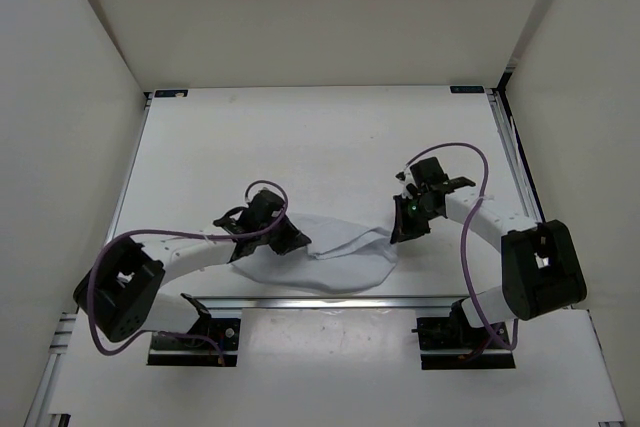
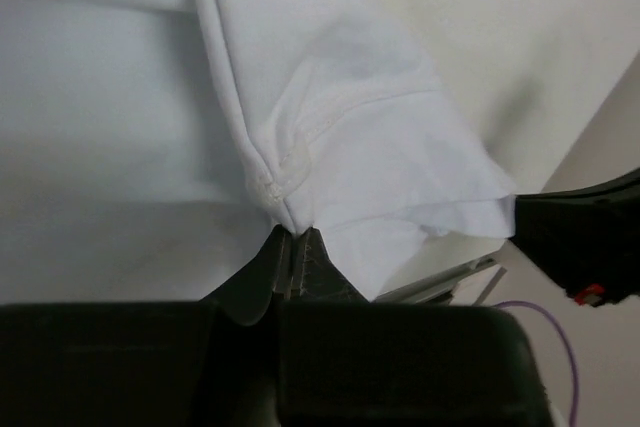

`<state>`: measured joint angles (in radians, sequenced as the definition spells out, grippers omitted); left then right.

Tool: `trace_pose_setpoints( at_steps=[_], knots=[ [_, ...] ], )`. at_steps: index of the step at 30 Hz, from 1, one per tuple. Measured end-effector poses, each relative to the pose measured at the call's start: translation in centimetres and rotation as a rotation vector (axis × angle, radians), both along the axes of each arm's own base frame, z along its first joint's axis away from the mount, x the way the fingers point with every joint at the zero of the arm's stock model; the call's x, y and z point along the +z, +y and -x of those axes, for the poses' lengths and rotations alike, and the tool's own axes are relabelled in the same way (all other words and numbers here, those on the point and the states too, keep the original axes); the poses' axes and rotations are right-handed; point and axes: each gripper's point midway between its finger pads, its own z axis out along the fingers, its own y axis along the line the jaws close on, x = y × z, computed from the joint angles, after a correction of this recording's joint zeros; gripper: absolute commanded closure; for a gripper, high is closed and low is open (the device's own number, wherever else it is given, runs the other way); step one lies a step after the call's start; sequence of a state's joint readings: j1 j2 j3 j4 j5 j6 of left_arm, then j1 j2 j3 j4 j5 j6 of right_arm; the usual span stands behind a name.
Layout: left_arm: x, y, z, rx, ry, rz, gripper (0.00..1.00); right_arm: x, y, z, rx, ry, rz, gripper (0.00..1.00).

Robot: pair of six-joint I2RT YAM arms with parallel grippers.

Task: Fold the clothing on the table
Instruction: Flatten the skirt out

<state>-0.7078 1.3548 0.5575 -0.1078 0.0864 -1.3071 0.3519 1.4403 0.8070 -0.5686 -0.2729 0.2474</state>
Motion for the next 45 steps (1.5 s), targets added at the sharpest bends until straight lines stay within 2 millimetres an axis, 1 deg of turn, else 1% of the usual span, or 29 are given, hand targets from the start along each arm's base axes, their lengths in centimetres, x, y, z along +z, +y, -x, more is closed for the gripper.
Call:
trace_pose_setpoints(
  at_steps=[1,3,4,5,6,9,10,12,14,16,18,20,21,23,26,28,31,34,36,39,42,45],
  knots=[
    [0.6,0.1,-0.5,0.014,-0.013,0.012,1.00,0.0,0.1,0.1,0.002,0.001,-0.003,1.00],
    [2.3,0.7,-2.2,0.067,-0.056,0.039,1.00,0.1,0.2,0.1,0.003,0.002,-0.011,1.00],
    [3.1,1.1,-3.3,0.100,-0.080,0.051,0.96,0.1,0.2,0.2,0.004,0.004,-0.014,1.00],
    [3.9,1.8,-4.6,0.141,-0.108,0.059,0.88,0.1,0.3,0.2,0.004,0.006,-0.016,1.00],
    [4.6,2.5,-6.0,0.184,-0.137,0.064,0.71,0.1,0.3,0.2,0.005,0.006,-0.020,1.00],
    [6.4,4.0,-9.8,0.293,-0.235,0.090,0.52,0.2,0.5,0.1,0.008,-0.001,-0.032,1.00],
    [6.8,4.4,-11.2,0.325,-0.270,0.105,0.49,0.1,0.5,0.2,0.010,-0.001,-0.032,1.00],
    [7.1,4.7,-13.3,0.358,-0.316,0.120,0.48,-0.1,0.6,0.6,0.015,0.009,-0.031,1.00],
    [7.4,4.6,-15.4,0.357,-0.352,0.116,0.49,-0.1,0.6,0.7,0.019,0.012,-0.031,1.00],
    [8.3,4.5,-17.3,0.336,-0.398,0.102,0.49,-0.1,0.7,0.7,0.022,0.010,-0.033,1.00],
    [9.7,4.5,-18.5,0.302,-0.455,0.081,0.51,-0.1,0.8,0.7,0.023,0.009,-0.035,1.00],
    [11.2,4.8,-19.2,0.235,-0.528,0.045,0.54,-0.1,0.6,0.6,0.017,0.010,-0.037,0.99],
    [11.7,4.8,-19.3,0.193,-0.558,0.027,0.54,-0.1,0.5,0.5,0.012,0.009,-0.039,1.00],
    [11.6,5.0,-19.1,0.082,-0.593,-0.037,0.51,-0.1,0.1,0.1,0.003,0.009,-0.038,0.99],
    [10.1,4.9,-18.6,-0.121,-0.593,-0.149,0.47,-0.8,-1.0,-1.0,-0.014,0.021,-0.021,0.99],
    [8.6,4.2,-18.1,-0.263,-0.571,-0.187,0.47,-1.5,-1.8,-1.9,-0.027,0.046,0.000,1.00],
    [6.0,3.0,-17.5,-0.434,-0.528,-0.202,0.45,-2.8,-2.9,-3.9,-0.054,0.086,0.030,1.00],
    [4.3,2.0,-16.5,-0.555,-0.497,-0.206,0.44,-3.0,-2.8,-5.5,-0.067,0.127,0.014,1.00],
    [4.1,1.1,-16.3,-0.609,-0.507,-0.193,0.45,-3.0,-2.2,-7.3,-0.059,0.124,0.011,1.00],
    [4.3,0.1,-16.8,-0.634,-0.541,-0.185,0.45,-2.9,-1.1,-10.5,-0.048,0.092,-0.005,1.00],
    [4.3,0.3,-17.5,-0.614,-0.571,-0.207,0.46,-2.8,0.1,-13.5,-0.035,0.057,-0.030,1.00],
    [3.7,1.3,-18.1,-0.581,-0.572,-0.244,0.45,-2.7,1.2,-15.9,-0.026,0.028,-0.056,1.00]
  ],
)
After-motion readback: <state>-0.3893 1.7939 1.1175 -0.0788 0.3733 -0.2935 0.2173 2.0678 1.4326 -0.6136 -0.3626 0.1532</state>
